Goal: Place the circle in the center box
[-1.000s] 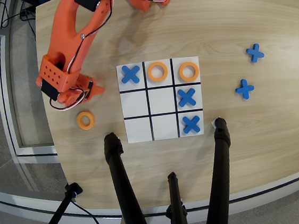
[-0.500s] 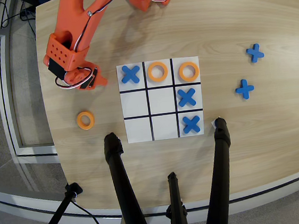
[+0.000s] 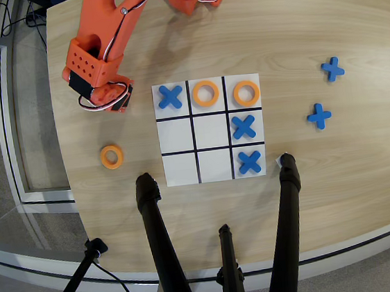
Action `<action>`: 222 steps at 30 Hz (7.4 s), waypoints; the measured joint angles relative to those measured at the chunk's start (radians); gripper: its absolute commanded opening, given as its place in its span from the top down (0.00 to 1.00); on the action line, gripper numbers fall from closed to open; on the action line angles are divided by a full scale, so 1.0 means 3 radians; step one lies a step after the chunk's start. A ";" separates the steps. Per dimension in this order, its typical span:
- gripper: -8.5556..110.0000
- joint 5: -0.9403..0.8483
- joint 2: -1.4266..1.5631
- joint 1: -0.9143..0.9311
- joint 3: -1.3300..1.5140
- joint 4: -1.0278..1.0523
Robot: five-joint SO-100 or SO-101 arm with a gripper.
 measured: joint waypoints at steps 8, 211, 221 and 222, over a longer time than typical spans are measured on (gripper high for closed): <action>0.93 0.0020 0.0102 0.0000 0.0118 0.0000; 0.93 0.1089 0.6494 0.2623 0.3993 0.1401; 0.93 0.1094 0.6494 0.2863 0.3993 0.1401; 0.93 0.1094 0.6494 0.2858 0.3993 0.1401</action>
